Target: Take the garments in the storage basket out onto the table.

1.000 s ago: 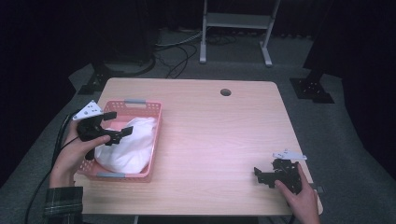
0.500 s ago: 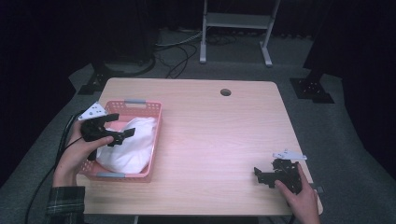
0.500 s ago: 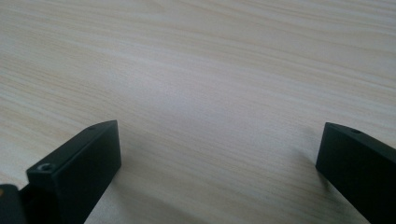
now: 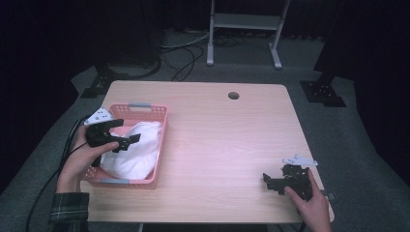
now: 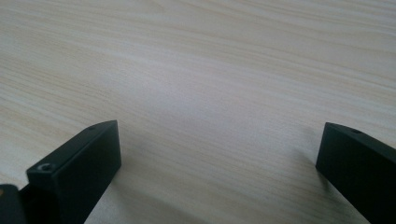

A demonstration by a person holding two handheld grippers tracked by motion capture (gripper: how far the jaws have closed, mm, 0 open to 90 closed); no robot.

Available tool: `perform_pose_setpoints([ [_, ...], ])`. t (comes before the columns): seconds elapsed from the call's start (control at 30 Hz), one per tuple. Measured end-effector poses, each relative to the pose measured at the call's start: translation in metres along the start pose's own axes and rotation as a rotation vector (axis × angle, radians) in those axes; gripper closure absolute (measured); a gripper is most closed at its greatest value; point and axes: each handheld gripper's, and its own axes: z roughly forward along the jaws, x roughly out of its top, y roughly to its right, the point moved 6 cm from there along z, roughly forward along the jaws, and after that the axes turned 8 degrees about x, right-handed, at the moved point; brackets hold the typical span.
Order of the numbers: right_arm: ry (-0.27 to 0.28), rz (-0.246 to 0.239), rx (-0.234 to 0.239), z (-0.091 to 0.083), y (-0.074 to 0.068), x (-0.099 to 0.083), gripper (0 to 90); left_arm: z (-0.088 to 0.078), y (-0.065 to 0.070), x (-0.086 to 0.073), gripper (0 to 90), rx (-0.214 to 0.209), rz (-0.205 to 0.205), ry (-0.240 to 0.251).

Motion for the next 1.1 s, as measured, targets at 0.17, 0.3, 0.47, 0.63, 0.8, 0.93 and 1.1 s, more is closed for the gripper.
perform_pose_setpoints([
  [0.17,0.000,0.000,0.000,0.000,0.000,0.000,0.0,0.002,0.000,-0.002,8.3,0.002,0.002,-0.013],
  [0.3,0.000,0.000,0.000,0.000,0.000,0.000,0.0,0.005,0.000,-0.004,8.3,0.010,0.002,-0.027],
  [0.47,0.000,0.000,0.000,0.000,0.000,0.000,0.0,0.008,0.001,-0.007,8.2,0.009,0.010,-0.044],
  [0.63,0.000,0.000,0.000,0.000,0.000,0.000,0.0,0.011,0.000,-0.009,8.3,0.015,0.011,-0.054],
  [0.8,0.000,0.000,0.000,0.000,0.000,0.000,0.0,0.014,0.000,-0.012,8.2,0.016,0.001,-0.067],
  [0.93,0.000,0.000,0.000,0.000,0.000,0.000,0.0,0.016,-0.001,-0.015,8.2,0.025,-0.001,-0.082],
  [1.1,0.000,0.000,0.000,0.000,0.000,0.000,0.0,0.019,0.000,-0.016,8.3,0.025,0.001,-0.089],
])
